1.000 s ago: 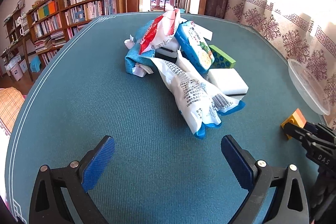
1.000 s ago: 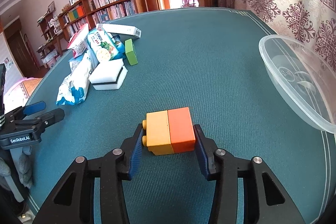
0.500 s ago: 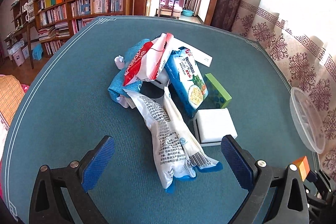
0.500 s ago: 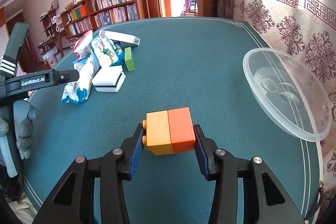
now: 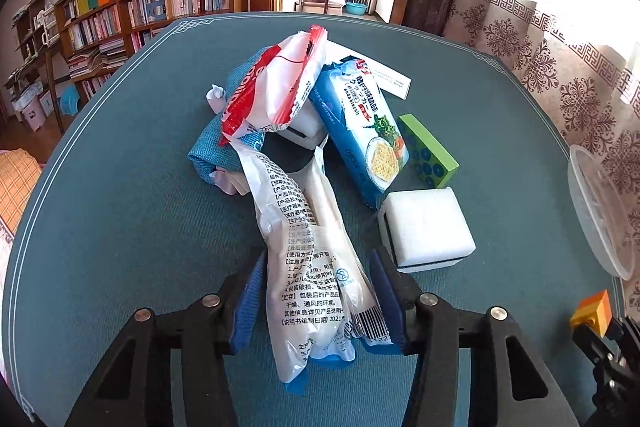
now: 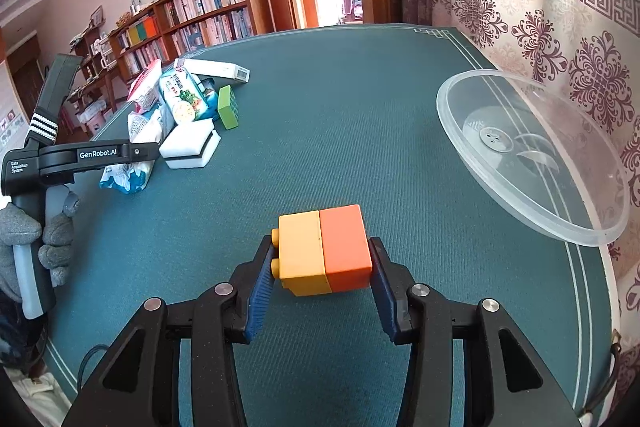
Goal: Organize objects
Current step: 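Grasp the white blue-ended packet with the left gripper while the right lifts the brick, then carry the brick into the clear bowl and open the right gripper while the left carries the packet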
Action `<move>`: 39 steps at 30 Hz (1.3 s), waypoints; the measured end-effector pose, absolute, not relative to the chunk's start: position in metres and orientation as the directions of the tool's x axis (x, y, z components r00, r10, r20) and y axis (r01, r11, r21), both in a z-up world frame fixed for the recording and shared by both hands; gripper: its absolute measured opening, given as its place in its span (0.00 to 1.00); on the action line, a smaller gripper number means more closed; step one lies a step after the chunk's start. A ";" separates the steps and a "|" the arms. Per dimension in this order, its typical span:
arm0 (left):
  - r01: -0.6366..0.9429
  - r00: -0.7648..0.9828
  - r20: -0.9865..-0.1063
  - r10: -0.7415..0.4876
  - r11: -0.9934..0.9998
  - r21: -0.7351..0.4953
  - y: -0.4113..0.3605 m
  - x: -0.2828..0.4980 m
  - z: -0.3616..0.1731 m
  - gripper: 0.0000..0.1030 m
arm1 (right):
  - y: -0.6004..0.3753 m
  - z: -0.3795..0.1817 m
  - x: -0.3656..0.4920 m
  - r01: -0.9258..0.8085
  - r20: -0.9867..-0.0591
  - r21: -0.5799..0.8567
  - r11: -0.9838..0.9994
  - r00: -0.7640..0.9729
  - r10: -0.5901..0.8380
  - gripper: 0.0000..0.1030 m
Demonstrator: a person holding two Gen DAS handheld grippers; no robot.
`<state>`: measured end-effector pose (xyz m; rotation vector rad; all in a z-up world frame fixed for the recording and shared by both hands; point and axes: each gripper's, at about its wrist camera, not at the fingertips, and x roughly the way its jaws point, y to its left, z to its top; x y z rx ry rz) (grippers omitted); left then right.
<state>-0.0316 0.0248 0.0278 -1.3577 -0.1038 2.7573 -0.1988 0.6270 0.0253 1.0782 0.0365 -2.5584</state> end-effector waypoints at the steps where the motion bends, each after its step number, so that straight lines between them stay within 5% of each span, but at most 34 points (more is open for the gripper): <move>1: -0.037 -0.611 -0.786 0.088 -0.996 -0.083 0.025 -0.029 0.028 0.51 | 0.627 0.026 -0.199 0.339 -0.696 0.116 -0.934 -0.643 -0.319 0.45; 27: -0.271 -0.655 -0.717 0.239 -0.960 -0.072 0.073 0.022 0.064 0.43 | 0.671 0.056 -0.200 0.214 -0.627 0.141 -0.967 -0.736 -0.254 0.45; 39: -0.240 -0.667 -0.716 0.207 -0.969 -0.056 0.070 0.021 0.060 0.47 | 0.710 0.064 -0.206 0.113 -0.605 0.166 -0.980 -0.773 -0.191 0.45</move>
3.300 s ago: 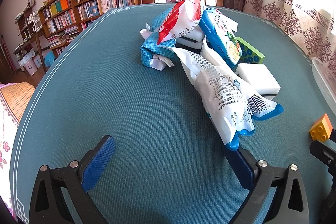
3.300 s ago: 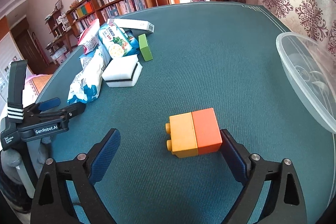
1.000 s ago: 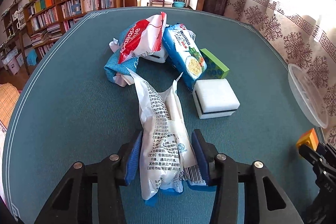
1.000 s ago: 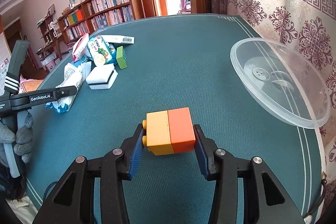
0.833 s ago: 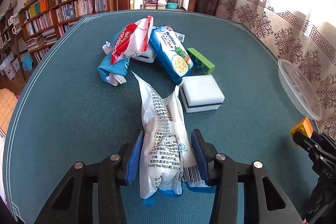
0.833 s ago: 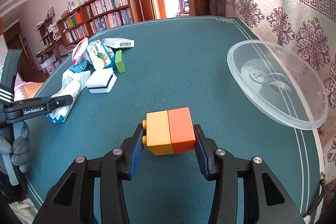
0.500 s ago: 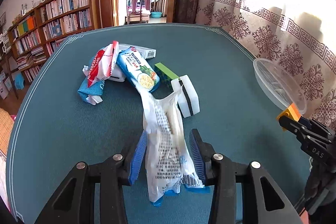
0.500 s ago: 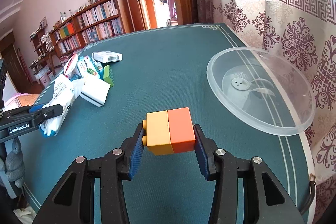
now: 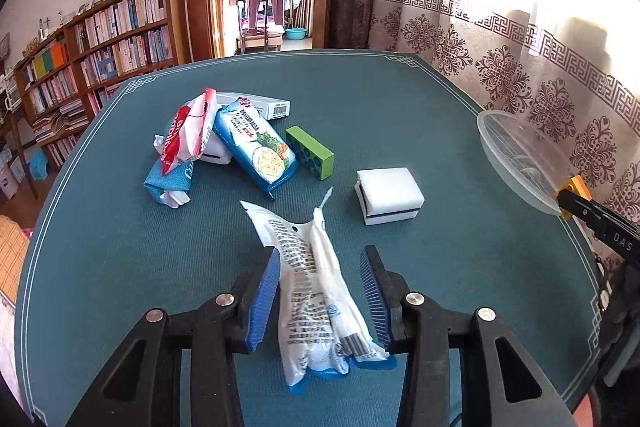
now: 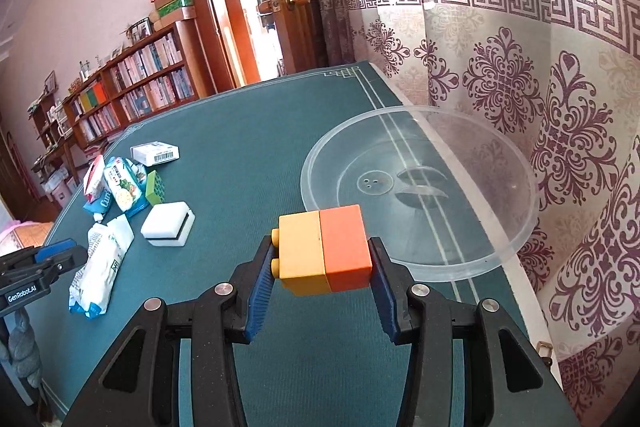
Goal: Organize objects
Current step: 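Carry the brick into the clear bowl and open the right gripper while the left carries the packet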
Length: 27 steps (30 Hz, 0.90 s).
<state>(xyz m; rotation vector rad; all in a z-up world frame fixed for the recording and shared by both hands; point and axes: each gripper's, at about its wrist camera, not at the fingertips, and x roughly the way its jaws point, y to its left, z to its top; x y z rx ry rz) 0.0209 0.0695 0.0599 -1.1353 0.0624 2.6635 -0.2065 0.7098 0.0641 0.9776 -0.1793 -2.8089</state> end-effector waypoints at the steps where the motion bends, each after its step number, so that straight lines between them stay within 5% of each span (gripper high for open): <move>1: -0.233 -0.661 -0.722 0.205 -0.970 -0.062 0.067 0.019 0.058 0.53 | 0.710 0.064 -0.207 0.112 -0.606 0.167 -0.980 -0.772 -0.192 0.45; 5: -0.224 -0.633 -0.745 0.211 -0.971 -0.084 0.066 0.015 0.047 0.70 | 0.706 0.061 -0.207 0.118 -0.613 0.163 -0.980 -0.766 -0.194 0.45; 10: -0.226 -0.614 -0.764 0.197 -0.972 -0.069 0.070 0.012 0.034 0.72 | 0.702 0.059 -0.206 0.122 -0.615 0.160 -0.980 -0.763 -0.196 0.45; 14: -0.227 -0.568 -0.796 0.211 -0.969 -0.095 0.071 0.004 0.021 0.50 | 0.702 0.059 -0.206 0.120 -0.617 0.160 -0.980 -0.763 -0.195 0.45; 27: -0.276 -0.640 -0.735 0.223 -0.960 -0.052 0.088 0.016 0.049 0.48 | 0.723 0.066 -0.216 0.059 -0.596 0.140 -0.988 -0.792 -0.132 0.45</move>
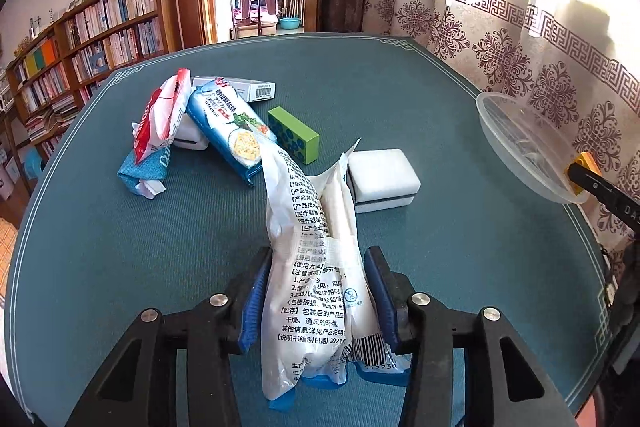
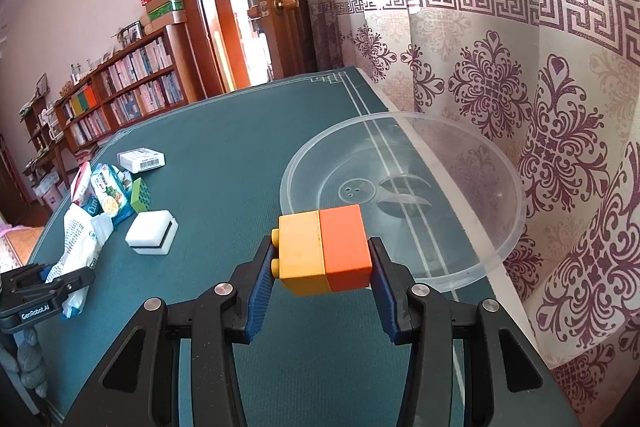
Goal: Organize objects
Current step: 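Carry the brick into the clear bowl and open the right gripper while the left carries the packet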
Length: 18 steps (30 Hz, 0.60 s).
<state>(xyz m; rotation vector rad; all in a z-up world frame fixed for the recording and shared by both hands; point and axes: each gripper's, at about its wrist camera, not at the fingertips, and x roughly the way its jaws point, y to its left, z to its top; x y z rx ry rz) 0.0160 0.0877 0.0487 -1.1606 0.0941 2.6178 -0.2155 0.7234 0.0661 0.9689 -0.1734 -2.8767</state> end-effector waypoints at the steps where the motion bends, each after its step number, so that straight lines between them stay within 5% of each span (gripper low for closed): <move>1: -0.285 -0.641 -0.732 0.229 -0.957 -0.050 0.091 0.016 0.050 0.48 | 0.728 0.067 -0.218 0.048 -0.594 0.140 -0.989 -0.795 -0.122 0.45; 9: -0.350 -0.631 -0.727 0.270 -0.936 -0.044 0.121 0.008 0.057 0.48 | 0.765 0.063 -0.236 -0.058 -0.603 0.162 -0.985 -0.796 -0.053 0.46; 13: -0.388 -0.628 -0.721 0.295 -0.921 -0.039 0.140 0.005 0.064 0.48 | 0.781 0.056 -0.240 -0.107 -0.628 0.183 -0.977 -0.777 -0.033 0.62; 18: -0.433 -0.626 -0.712 0.319 -0.901 -0.023 0.168 -0.001 0.072 0.48 | 0.782 0.060 -0.231 -0.077 -0.607 0.159 -0.984 -0.794 -0.036 0.62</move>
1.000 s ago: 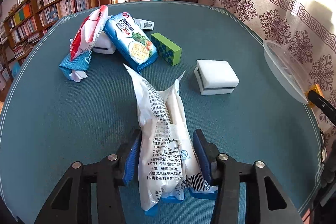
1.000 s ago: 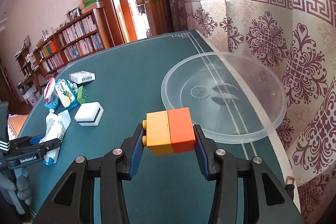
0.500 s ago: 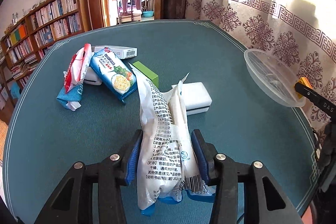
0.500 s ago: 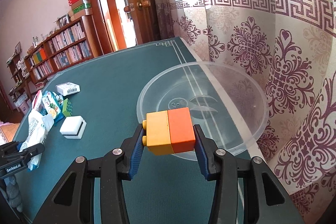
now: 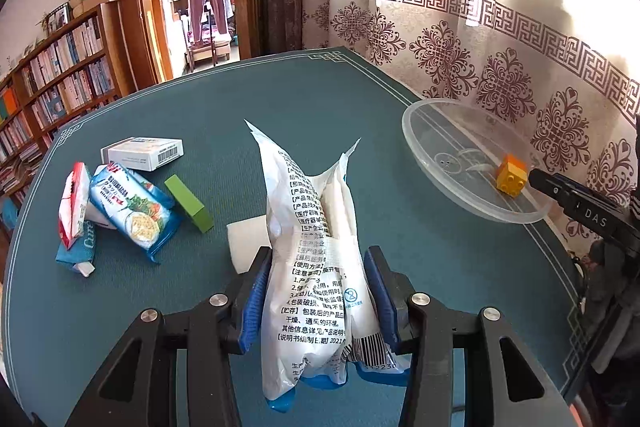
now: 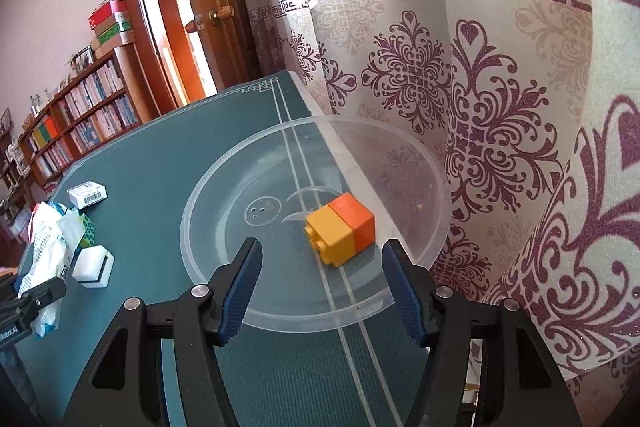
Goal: Organize objects
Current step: 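Carry the brick into the clear bowl and open the right gripper while the left carries the packet, then lower the white packet into the bowl and open the left gripper while the right withdraws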
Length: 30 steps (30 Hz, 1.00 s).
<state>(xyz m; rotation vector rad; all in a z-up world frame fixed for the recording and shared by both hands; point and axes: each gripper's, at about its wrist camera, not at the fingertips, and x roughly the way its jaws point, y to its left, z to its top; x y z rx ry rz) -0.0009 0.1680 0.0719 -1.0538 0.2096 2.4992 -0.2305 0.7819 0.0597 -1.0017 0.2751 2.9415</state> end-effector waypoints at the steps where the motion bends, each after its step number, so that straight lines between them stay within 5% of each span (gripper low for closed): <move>1: -0.442 -0.623 -0.711 0.326 -0.897 -0.024 0.174 -0.003 0.073 0.48 | 0.782 0.061 -0.228 -0.072 -0.603 0.160 -0.985 -0.797 -0.039 0.62; 24: -0.624 -0.514 -0.703 0.492 -0.777 -0.087 0.313 -0.063 0.072 0.49 | 0.782 0.060 -0.211 -0.027 -0.582 0.183 -0.983 -0.809 -0.086 0.62; 25: -0.629 -0.504 -0.701 0.504 -0.770 -0.102 0.316 -0.067 0.072 0.51 | 0.782 0.059 -0.211 -0.027 -0.583 0.184 -0.983 -0.808 -0.087 0.62; 28: -0.624 -0.520 -0.680 0.518 -0.774 -0.112 0.318 -0.072 0.075 0.81 | 0.782 0.058 -0.213 -0.029 -0.589 0.183 -0.983 -0.803 -0.086 0.62; 30: -0.605 -0.553 -0.658 0.511 -0.789 -0.104 0.313 -0.073 0.077 0.85 | 0.783 0.056 -0.214 -0.033 -0.593 0.186 -0.982 -0.800 -0.085 0.62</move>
